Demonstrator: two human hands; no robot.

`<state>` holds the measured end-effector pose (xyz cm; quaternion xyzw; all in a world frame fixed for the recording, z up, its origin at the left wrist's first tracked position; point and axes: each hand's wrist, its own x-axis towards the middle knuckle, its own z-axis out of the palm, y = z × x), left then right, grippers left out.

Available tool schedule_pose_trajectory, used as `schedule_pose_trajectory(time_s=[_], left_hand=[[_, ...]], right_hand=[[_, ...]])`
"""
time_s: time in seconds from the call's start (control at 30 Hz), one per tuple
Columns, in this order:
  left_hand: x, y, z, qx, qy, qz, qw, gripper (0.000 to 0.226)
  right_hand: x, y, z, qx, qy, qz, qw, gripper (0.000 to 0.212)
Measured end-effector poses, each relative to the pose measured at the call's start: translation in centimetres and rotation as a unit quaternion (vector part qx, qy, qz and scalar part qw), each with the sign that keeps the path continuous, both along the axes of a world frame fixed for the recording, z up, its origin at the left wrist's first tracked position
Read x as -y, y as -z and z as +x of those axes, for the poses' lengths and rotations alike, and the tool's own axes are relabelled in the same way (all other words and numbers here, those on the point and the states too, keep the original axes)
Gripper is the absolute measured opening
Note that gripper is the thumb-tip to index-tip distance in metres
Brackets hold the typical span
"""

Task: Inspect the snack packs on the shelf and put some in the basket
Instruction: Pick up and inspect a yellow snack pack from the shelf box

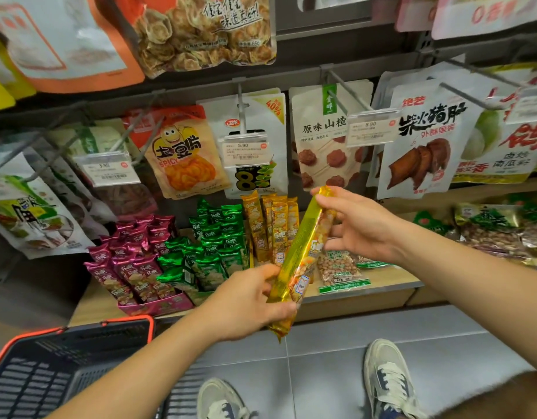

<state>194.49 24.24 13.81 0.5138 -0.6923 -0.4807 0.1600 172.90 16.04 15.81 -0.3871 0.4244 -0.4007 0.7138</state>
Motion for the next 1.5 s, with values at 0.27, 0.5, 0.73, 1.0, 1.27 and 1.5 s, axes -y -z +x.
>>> schedule_pose_trajectory(time_s=[0.27,0.5,0.73,1.0,1.27,1.5], left_hand=[[3.0,-1.4,-3.2,0.062,0.027,-0.046,0.997,0.032],[5.9,-3.7,-5.8,-0.09,-0.164,-0.15,0.971,0.017],[8.2,-2.8,-5.6,-0.21,-0.289,-0.064,0.932,0.018],[12.5,-0.5,-4.1,-0.237,-0.354,-0.006,0.905,0.01],[15.9,1.1,-4.1,-0.135,-0.272,0.058,0.951,0.023],[16.0,3.0,-3.2,-0.222,-0.365,0.007,0.904,0.016]], right_hand=[[-0.5,0.5,-1.9,-0.099,-0.059,-0.108,0.987,0.017],[0.0,0.7,-1.1,-0.362,-0.134,-0.319,0.865,0.028],[-0.2,1.5,-1.8,-0.287,-0.206,-0.149,0.924,0.04],[0.4,3.8,-4.9,-0.182,-0.228,0.003,0.957,0.057],[1.9,7.8,-5.2,-0.263,-0.132,-0.053,0.954,0.059],[3.0,9.9,-8.4,-0.003,-0.102,0.089,0.991,0.035]])
